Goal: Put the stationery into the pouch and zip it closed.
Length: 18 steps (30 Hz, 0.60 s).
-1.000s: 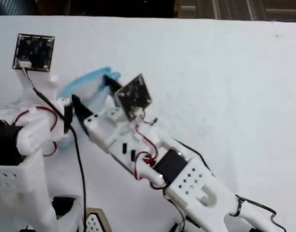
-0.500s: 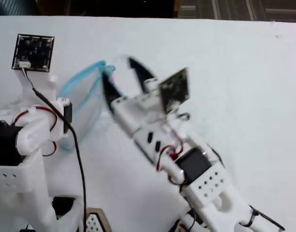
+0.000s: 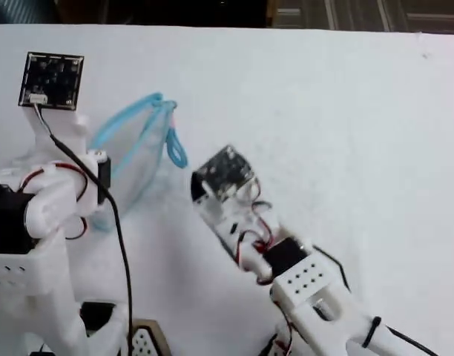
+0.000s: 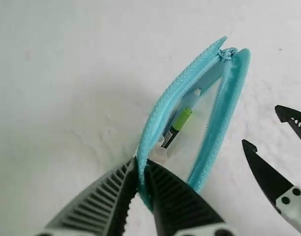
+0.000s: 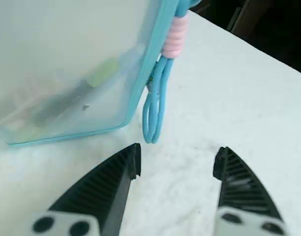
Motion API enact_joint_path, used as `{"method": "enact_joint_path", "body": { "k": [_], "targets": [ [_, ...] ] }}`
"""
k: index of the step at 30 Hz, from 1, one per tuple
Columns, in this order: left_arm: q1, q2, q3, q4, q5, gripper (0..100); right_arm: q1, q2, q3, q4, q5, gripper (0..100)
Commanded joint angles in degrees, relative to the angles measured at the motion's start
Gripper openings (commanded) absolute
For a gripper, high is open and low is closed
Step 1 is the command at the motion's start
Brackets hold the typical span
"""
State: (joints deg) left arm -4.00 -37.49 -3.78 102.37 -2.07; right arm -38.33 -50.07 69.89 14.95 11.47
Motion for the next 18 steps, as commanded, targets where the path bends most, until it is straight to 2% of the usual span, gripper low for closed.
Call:
{"method": "enact_joint_path", "body": {
  "k": [1, 4, 11, 18],
  "targets": [
    [0.40, -1.45, -0.35, -0.44, 0.35, 2, -1.36, 3.91, -0.26, -5.67, 0.53, 24.0],
    [0.40, -1.45, -0.35, -0.44, 0.35, 2, -1.45, 12.53, -3.34, -10.24, 0.26, 24.0],
    [0.13, -1.54, -0.35, -0.35, 0.35, 2, -1.36, 36.26, -17.85, -14.29, -6.59, 24.0],
    [0.04, -1.89, -0.35, -0.26, 0.35, 2, -0.04, 49.98, -28.04, -17.36, -12.13, 23.8]
  ]
}}
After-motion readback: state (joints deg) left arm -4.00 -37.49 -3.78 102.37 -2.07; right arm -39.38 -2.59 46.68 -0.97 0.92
